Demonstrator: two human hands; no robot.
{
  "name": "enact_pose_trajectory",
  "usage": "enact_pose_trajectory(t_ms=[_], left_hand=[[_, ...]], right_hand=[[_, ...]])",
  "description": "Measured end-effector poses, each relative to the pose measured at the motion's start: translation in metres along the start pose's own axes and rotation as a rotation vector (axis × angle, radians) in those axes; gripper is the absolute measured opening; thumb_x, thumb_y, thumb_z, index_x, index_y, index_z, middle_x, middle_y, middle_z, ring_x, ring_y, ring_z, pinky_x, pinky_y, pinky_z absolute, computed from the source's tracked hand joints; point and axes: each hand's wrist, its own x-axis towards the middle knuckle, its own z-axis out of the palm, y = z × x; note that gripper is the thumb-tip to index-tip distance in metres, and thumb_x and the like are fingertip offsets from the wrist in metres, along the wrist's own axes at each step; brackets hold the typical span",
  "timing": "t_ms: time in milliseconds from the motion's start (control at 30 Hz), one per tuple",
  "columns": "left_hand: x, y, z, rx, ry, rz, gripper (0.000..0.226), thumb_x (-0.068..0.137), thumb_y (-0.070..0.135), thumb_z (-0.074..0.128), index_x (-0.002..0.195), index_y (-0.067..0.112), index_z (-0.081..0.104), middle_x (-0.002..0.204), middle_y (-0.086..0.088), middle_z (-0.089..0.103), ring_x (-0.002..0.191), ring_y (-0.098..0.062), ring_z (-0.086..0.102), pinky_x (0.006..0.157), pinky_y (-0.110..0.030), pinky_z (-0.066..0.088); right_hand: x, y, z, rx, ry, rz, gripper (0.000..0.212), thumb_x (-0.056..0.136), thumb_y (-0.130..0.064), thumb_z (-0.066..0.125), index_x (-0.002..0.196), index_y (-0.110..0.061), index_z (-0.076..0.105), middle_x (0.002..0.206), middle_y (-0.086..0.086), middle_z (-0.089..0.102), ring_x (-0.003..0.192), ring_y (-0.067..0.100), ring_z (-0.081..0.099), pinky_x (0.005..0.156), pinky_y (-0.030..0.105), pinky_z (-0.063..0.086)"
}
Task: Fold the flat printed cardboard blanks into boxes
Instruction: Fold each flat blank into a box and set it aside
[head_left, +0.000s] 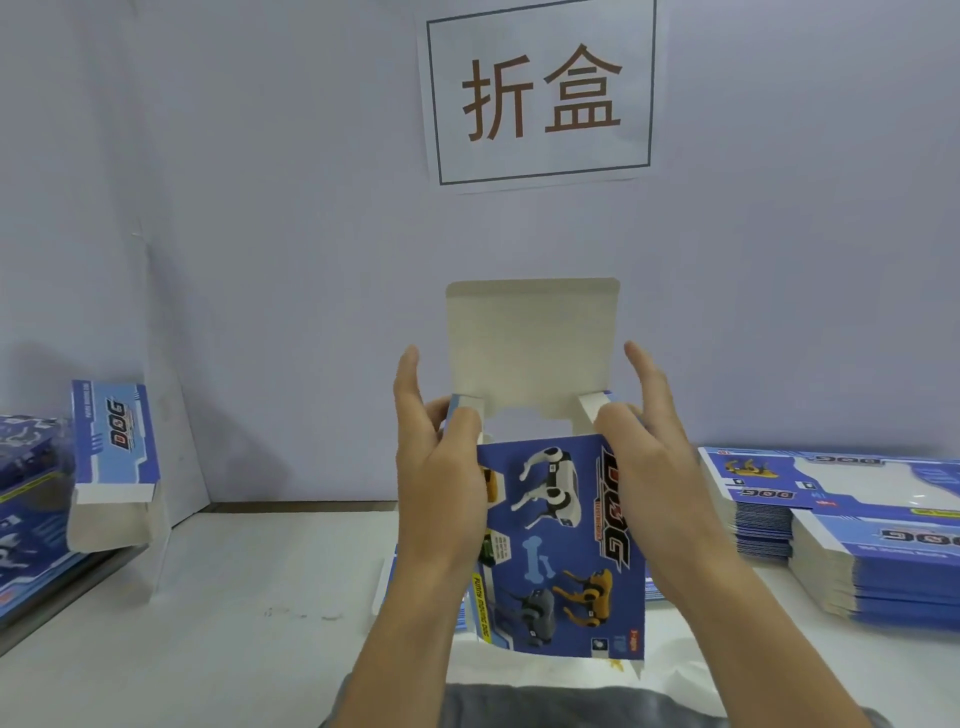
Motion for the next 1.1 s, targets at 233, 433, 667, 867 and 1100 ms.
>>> enact_pose_trajectory(t_ms=[233, 433, 667, 867, 1100], left_hand=[[0.002, 0.001, 0.0, 0.021, -0.019, 0.052, 0.016, 0.092, 0.026, 0.052, 0.099, 0.036, 0.061, 0.082, -0.003, 0.061, 0.066, -0.023, 0.059, 0.055, -0.037, 0.048], [-0.001, -0.001, -0.002, -0.16, -0.021, 0.082, 0.031, 0.084, 0.045, 0.045, 0.088, 0.019, 0.06, 0.101, 0.001, 0.07, 0.1, -0.027, 0.07, 0.069, -0.039, 0.057], [0.001, -0.002, -0.008, -0.006, -0.164, 0.086, 0.034, 0.092, 0.058, 0.054, 0.104, 0.026, 0.053, 0.095, 0.001, 0.069, 0.096, -0.025, 0.072, 0.064, -0.03, 0.06], [0.004, -0.002, -0.009, 0.002, -0.212, 0.09, 0.027, 0.083, 0.053, 0.048, 0.103, 0.037, 0.058, 0.105, -0.005, 0.07, 0.101, -0.026, 0.071, 0.071, -0.039, 0.063], [0.005, -0.003, -0.013, -0.038, -0.237, 0.084, 0.015, 0.091, 0.048, 0.049, 0.098, 0.042, 0.061, 0.097, 0.0, 0.072, 0.095, -0.026, 0.073, 0.066, -0.039, 0.063]], right_hand=[[0.004, 0.004, 0.0, 0.111, 0.019, 0.0, 0.022, 0.081, -0.031, 0.047, 0.096, -0.042, 0.058, 0.074, 0.011, 0.056, 0.062, 0.029, 0.048, 0.057, 0.042, 0.042], [0.0, 0.01, -0.004, 0.273, -0.055, -0.029, 0.037, 0.082, -0.039, 0.039, 0.1, -0.021, 0.066, 0.091, 0.012, 0.073, 0.076, 0.026, 0.072, 0.057, 0.035, 0.055], [0.001, 0.001, -0.007, 0.277, -0.145, -0.029, 0.02, 0.097, -0.037, 0.052, 0.112, -0.027, 0.06, 0.095, 0.014, 0.068, 0.074, 0.017, 0.073, 0.059, 0.028, 0.059], [0.003, 0.003, -0.009, 0.256, -0.083, -0.097, 0.025, 0.084, -0.045, 0.051, 0.103, -0.033, 0.061, 0.094, 0.01, 0.07, 0.075, 0.02, 0.073, 0.056, 0.03, 0.059], [0.006, 0.009, -0.015, 0.3, -0.112, -0.084, 0.015, 0.089, -0.039, 0.06, 0.096, -0.027, 0.064, 0.09, 0.008, 0.071, 0.076, 0.022, 0.073, 0.057, 0.034, 0.06]])
